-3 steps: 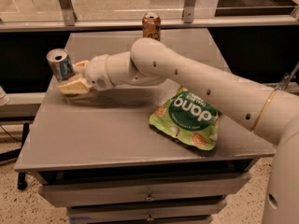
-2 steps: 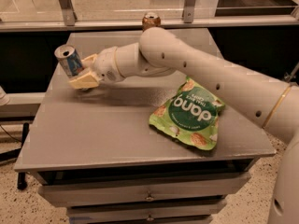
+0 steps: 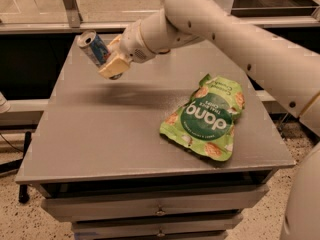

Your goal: Knock redbull can over

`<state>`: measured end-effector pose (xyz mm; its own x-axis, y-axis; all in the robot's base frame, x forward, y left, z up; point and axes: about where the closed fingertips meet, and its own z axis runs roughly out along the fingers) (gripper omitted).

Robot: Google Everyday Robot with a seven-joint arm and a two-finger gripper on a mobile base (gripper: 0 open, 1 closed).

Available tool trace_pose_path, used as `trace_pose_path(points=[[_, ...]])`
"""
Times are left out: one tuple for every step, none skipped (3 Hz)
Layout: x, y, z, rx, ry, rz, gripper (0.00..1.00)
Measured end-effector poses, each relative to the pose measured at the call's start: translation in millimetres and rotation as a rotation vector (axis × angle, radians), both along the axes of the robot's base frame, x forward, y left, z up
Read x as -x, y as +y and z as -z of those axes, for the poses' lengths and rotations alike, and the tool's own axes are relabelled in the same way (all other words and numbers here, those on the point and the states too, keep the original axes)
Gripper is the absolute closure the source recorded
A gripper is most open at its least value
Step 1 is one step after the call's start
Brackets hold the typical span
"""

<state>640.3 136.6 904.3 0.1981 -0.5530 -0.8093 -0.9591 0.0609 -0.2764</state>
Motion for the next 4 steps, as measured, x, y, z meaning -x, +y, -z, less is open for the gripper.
trace_pose_path(points=[[1.7,-40.3,0.3,0.211,-0.025,-0.018,1.0],[11.1,-69.3,8.7,0.4,-0.031,-0.053,1.0],[22.2,-84.4,19.1,0.543,-0.038,-0.093,1.0],[31.5,-84.3,29.3,0.65,-0.065,-0.12,1.0]])
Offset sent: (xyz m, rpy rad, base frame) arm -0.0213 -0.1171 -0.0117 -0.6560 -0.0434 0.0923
